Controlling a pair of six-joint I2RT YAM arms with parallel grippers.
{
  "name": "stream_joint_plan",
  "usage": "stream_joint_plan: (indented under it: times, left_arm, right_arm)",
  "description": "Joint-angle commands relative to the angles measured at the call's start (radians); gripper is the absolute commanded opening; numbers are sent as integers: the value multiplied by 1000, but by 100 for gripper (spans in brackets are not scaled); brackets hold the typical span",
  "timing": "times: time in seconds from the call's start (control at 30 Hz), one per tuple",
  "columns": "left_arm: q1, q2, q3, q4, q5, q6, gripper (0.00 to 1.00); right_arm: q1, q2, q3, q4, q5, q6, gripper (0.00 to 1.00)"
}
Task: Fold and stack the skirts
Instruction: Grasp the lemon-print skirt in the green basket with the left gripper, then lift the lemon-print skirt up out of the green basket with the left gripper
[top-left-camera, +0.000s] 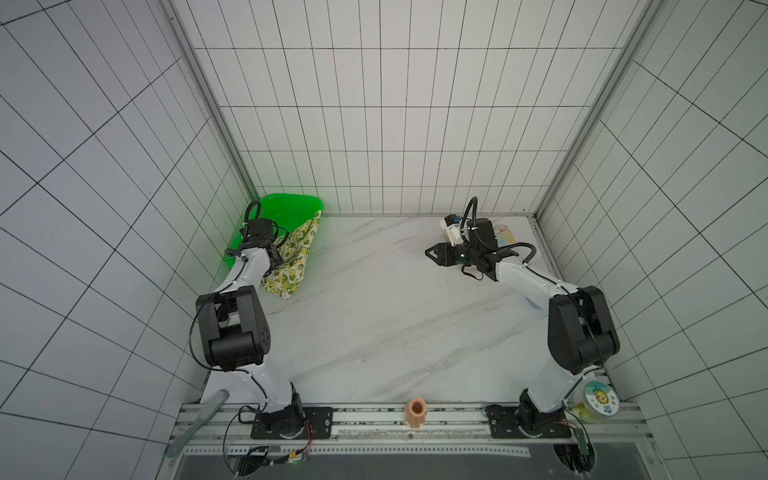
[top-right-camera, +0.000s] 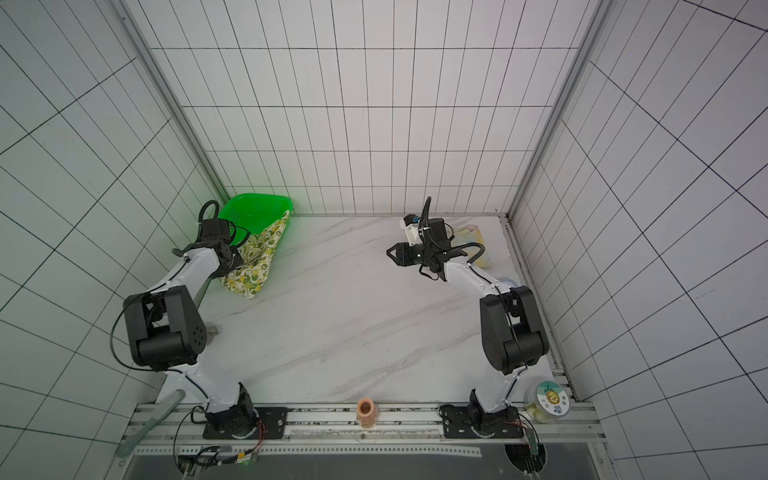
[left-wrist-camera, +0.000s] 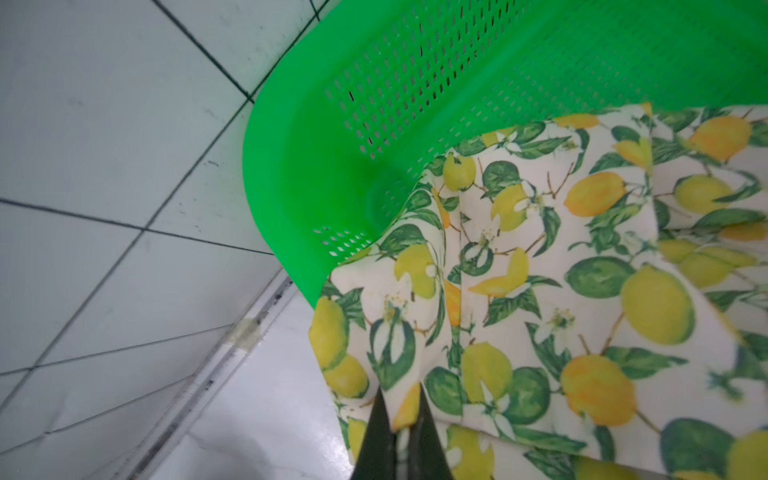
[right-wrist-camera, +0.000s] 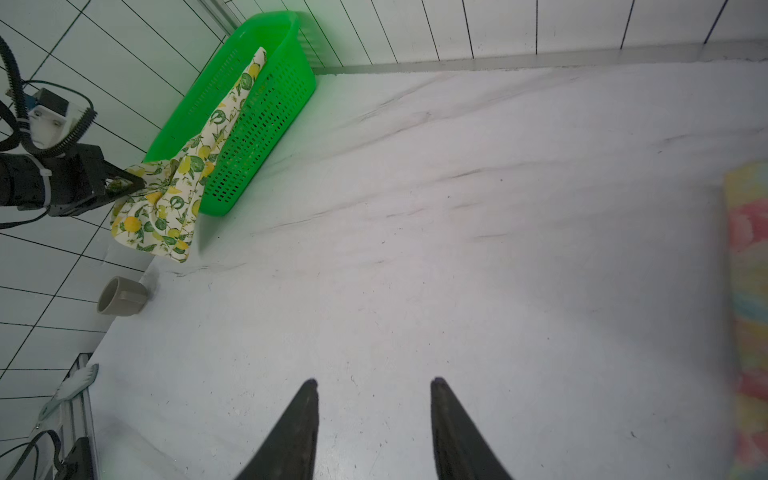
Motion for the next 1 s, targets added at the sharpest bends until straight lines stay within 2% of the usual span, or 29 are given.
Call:
stream_joint_plan:
  times: [0.0,0.13,0.27,0.37,0.43,0.5,0.63,0.7,0.83,0.97]
  left_arm:
    - [1,-55,4,37,57,-9,0]
    - [2,-152,19,62,179,-40,0]
    - [1,-277,27,174,375,-92,0]
    - [-1,-357,50,284,394,-144,0]
    - [-2,-370,122,277,396,-150,0]
    - [-1,-367,193,259,455,-151,0]
    - [-2,-379,246,318,686,-241,0]
    - [-10,-395,258,361,768,-291,0]
    - [-90,-409,348,381,850,-293,0]
    - [-224,-400,413,387,858,-280,0]
  right_arm:
    - [6,-36,-47,-20,16,-8,44]
    - [6,-81,-62,-39,34,-11,44]
    - [6,-124,-80,-39,36,-14,44]
    - [6,-150,-91,-44,55,-7,44]
    - [6,-161,-93,-43,52,-2,44]
    - [6,-168,-83,-49,40,-4,44]
    - [8,-180,-72,-58,36,0,44]
    - [8,-193,-78,-56,32,5,44]
    - [14,-221,-91,-59,33,10,44]
    - [19,-253,-101,-60,39,20,44]
